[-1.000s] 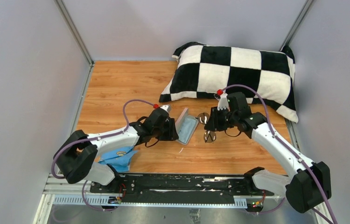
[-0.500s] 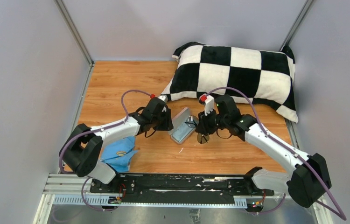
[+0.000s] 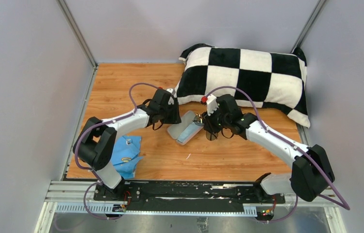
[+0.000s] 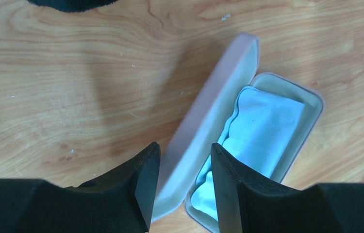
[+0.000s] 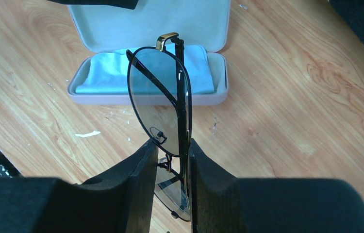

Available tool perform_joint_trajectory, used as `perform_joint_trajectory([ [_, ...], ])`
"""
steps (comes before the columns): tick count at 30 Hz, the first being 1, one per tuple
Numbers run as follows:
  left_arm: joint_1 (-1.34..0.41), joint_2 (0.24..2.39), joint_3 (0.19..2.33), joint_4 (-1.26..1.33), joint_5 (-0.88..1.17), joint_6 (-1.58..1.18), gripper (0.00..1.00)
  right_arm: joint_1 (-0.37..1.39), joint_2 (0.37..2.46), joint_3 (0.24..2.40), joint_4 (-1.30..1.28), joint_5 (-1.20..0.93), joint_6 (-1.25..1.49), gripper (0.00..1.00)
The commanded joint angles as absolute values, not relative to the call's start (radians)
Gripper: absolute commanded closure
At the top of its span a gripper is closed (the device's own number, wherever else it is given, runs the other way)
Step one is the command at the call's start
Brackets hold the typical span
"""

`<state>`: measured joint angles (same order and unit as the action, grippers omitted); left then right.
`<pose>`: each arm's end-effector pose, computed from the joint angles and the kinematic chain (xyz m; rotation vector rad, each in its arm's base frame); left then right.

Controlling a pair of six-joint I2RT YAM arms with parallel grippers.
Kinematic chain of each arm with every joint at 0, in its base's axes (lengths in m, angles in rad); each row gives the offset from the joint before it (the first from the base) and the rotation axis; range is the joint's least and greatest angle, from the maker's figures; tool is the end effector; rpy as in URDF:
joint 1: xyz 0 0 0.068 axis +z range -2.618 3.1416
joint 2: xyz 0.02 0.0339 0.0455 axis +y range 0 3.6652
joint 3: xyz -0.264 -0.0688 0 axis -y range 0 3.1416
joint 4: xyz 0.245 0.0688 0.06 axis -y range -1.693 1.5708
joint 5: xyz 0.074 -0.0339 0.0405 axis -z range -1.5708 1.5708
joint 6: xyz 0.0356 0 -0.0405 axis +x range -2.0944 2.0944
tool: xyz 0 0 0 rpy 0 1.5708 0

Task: Organize the sunglasses
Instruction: Adjust the sunglasses case at the center of the board.

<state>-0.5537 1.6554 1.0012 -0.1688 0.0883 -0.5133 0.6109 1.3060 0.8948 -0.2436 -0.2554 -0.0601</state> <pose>0.2941 -0.1855 0.1948 0.0930 2.4756 -0.5885 0.2287 0.1711 0.2593 -0.8792 2.0870 0.5822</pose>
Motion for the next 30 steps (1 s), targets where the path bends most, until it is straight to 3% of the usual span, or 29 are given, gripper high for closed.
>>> perform_joint_trajectory([
  [1, -0.552, 1.625, 0.989, -0.2, 0.129, -0.492, 0.52, 0.628, 1.3, 0.917, -0.227, -0.208, -0.103, 0.68],
  [15, -0.552, 1.368, 0.928, -0.334, 0.063, -0.596, 0.46, 0.629, 1.302, 0.909, -0.208, -0.25, -0.044, 0.67],
  [22, -0.591, 1.269, 0.762, -0.272, 0.115, -0.96, 0.49, 0.629, 1.226, 0.858, -0.181, -0.182, -0.006, 0.67],
  [30, -0.685, 1.201, 0.635, -0.105, -0.038, -1.242, 0.52, 0.628, 1.088, 0.785, -0.194, -0.093, 0.079, 0.67],
])
